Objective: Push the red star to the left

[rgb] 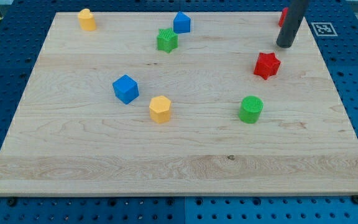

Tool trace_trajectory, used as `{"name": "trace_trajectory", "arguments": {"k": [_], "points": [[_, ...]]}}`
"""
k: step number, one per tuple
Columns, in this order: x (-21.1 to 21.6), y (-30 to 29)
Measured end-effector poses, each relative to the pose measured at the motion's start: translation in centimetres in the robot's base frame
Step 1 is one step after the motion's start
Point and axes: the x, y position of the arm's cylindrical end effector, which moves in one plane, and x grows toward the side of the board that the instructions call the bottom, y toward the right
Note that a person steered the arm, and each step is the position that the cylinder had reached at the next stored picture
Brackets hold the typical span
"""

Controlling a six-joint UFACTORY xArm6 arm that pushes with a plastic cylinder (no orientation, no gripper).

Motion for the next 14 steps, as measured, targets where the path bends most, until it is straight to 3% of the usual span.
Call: {"name": "trace_trajectory", "arguments": {"k": [2, 4, 7, 10, 14], "points": [[1.5, -0.4], [8.6, -1.0], [7.1, -2.2], [7.2, -13.3], [10.8, -25.8]]}}
